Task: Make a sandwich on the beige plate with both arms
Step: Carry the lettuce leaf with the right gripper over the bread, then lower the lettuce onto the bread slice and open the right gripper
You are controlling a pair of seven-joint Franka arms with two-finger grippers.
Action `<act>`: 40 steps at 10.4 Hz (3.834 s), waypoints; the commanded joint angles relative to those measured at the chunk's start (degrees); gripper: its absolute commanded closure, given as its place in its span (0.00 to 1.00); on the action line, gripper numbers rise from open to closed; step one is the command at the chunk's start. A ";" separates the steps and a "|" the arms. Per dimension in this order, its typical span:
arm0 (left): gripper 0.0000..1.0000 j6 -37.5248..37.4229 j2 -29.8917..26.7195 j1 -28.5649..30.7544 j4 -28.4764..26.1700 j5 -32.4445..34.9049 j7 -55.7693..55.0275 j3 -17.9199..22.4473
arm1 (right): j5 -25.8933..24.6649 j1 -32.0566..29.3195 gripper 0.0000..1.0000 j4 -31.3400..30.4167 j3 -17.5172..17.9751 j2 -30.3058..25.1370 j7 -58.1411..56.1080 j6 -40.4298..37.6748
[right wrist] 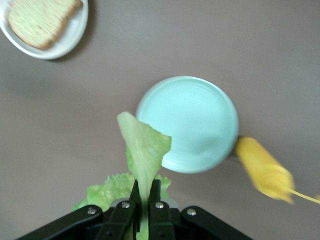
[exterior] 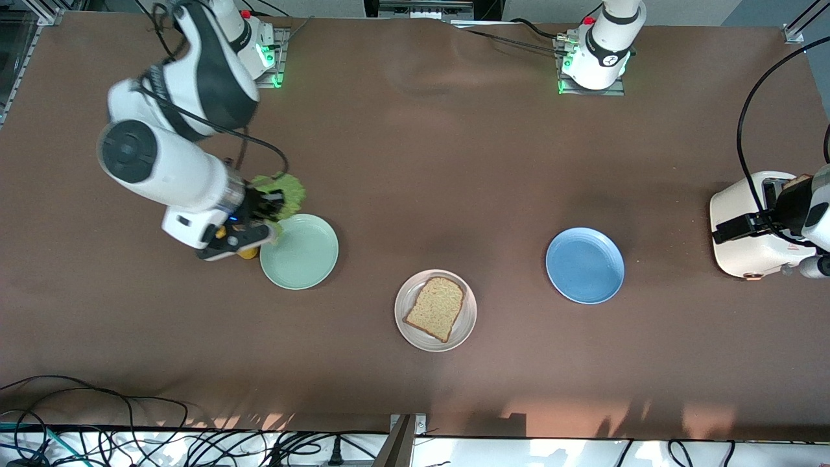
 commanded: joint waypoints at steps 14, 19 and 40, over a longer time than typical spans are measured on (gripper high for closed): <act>0.00 -0.31 -1.13 0.22 -1.01 0.97 1.20 -0.18 | 13.36 20.46 1.00 25.00 -7.14 35.42 40.66 38.74; 0.00 -0.31 -1.13 0.22 -1.01 0.97 1.20 -0.18 | 16.17 20.46 1.00 25.00 -8.64 38.32 40.57 45.34; 0.00 -0.31 -1.13 0.13 -1.63 1.05 1.20 -0.27 | 15.91 20.72 0.00 24.73 -10.66 38.59 17.64 33.04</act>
